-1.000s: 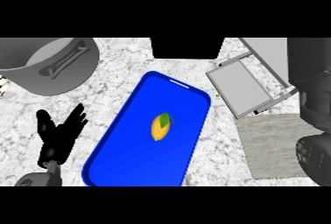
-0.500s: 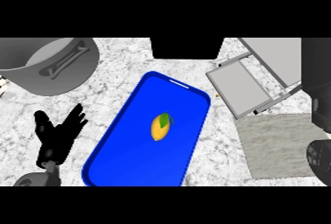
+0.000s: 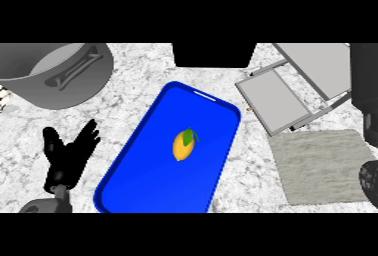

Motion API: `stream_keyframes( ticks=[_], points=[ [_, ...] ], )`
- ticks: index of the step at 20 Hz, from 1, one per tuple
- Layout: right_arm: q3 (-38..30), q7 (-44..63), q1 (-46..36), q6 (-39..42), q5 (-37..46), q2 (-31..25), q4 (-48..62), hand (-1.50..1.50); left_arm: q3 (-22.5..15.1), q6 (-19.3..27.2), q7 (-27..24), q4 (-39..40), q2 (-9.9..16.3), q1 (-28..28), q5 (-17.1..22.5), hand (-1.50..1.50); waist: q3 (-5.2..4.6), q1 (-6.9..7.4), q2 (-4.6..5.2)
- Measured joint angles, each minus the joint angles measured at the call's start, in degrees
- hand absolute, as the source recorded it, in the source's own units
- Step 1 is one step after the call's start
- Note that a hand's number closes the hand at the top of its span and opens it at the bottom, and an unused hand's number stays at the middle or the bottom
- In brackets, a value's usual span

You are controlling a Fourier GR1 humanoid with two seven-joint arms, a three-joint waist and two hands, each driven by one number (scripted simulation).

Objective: Pick the sweet potato from the placemat and place it in the tiered shelf

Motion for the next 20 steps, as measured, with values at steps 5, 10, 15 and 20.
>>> stream_keyframes(
  ticks=[5, 10, 15, 20],
  points=[
    [1.1, 0.5, -0.1, 1.4, -0.5, -0.3, -0.3, 1.50, 0.3, -0.3, -0.7, -0.4, -0.1, 0.9, -0.4, 0.00, 0.04, -0.12, -0.03],
    [-0.6, 1.1, 1.1, -4.7, -1.0, -0.2, -4.4, -1.50, 0.2, 0.2, -0.3, -0.3, -0.6, 0.2, -0.7, 0.00, 0.14, -0.20, 0.02],
    [-2.4, 0.5, 1.2, -10.4, -2.7, 0.7, -8.4, -1.50, 0.4, -0.6, 0.4, -0.9, -0.3, 0.6, -0.3, 0.00, 0.10, 0.00, 0.10],
    [-4.0, -0.5, 1.4, -17.0, -4.5, 2.7, -13.3, -1.50, 0.9, -0.8, 0.6, -0.3, 0.0, 0.2, -0.2, 0.00, 0.08, -0.13, 0.11]
  ],
)
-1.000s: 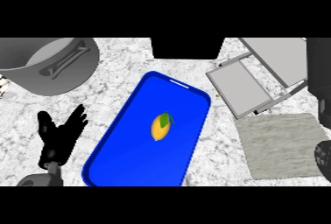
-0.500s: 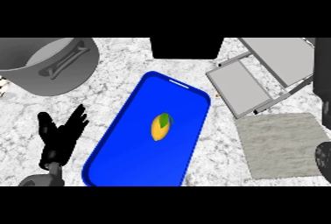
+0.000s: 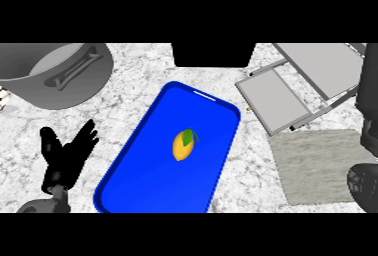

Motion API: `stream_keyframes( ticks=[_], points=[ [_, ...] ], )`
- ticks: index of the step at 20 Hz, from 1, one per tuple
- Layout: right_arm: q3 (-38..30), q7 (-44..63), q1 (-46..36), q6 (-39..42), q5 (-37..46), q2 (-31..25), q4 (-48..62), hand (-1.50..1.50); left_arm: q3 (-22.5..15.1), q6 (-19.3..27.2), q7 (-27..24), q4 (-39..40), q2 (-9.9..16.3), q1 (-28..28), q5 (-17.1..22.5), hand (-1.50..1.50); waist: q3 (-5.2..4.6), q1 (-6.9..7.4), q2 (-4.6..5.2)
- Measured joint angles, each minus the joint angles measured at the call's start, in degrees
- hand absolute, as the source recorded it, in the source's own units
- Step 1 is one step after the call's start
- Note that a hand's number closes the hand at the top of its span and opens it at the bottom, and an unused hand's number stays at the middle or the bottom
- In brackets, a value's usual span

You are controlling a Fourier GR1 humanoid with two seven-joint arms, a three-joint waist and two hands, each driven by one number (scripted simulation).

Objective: Pick the sweet potato from the placemat and place it in the tiered shelf

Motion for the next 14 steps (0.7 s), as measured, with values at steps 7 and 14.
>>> stream_keyframes(
  ticks=[7, 14],
  points=[
    [-0.5, 1.5, 1.2, -4.6, 5.6, 0.2, -8.5, -1.50, 0.8, -0.2, 0.2, 0.5, 0.4, -0.4, 0.1, 0.00, -0.04, -0.55, -0.26],
    [-1.9, 4.6, 4.9, -2.3, 14.5, 1.6, -24.0, -1.50, 1.1, 0.3, -0.3, 0.0, -0.2, 1.1, -0.1, 0.00, -0.04, -1.48, -0.71]
  ],
)
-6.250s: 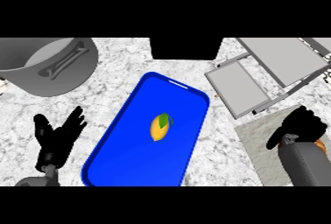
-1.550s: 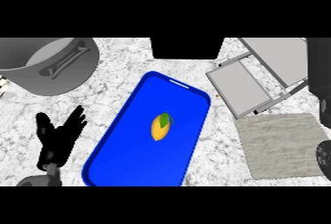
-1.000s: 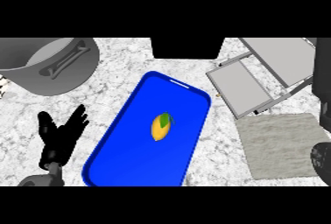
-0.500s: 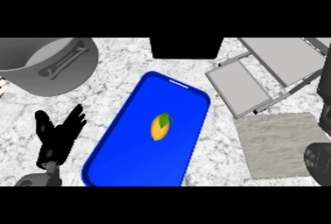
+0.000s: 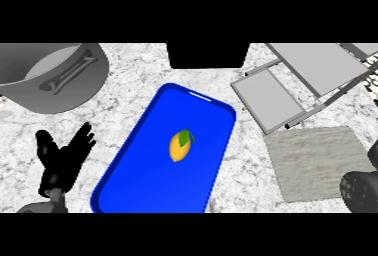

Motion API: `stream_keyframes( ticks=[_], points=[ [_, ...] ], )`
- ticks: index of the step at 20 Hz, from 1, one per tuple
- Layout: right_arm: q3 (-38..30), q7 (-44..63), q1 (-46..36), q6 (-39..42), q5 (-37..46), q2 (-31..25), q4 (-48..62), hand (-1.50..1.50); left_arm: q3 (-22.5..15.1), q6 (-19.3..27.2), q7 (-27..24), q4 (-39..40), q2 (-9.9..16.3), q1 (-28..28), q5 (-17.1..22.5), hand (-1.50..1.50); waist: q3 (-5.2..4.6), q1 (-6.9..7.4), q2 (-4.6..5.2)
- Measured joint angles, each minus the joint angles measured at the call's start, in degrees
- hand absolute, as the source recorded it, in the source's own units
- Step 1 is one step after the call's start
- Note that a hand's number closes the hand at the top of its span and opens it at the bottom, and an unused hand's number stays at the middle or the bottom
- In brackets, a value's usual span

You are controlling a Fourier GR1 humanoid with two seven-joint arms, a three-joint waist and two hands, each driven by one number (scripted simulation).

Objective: Pick the sweet potato from the placemat and place it in the tiered shelf

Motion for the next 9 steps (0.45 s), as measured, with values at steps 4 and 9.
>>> stream_keyframes(
  ticks=[4, 9],
  points=[
    [-0.5, 0.6, 3.7, 2.7, 0.9, 3.2, -13.1, -1.50, -0.3, 0.4, -0.3, -0.4, -0.7, 0.5, -0.4, 0.00, 0.05, -0.44, -0.18],
    [1.3, -0.5, 8.5, 11.6, 0.4, 8.4, -30.8, -1.50, 0.5, -0.1, -0.6, 0.1, -0.1, 0.4, -0.1, 0.00, 0.04, -0.76, -0.26]
  ],
)
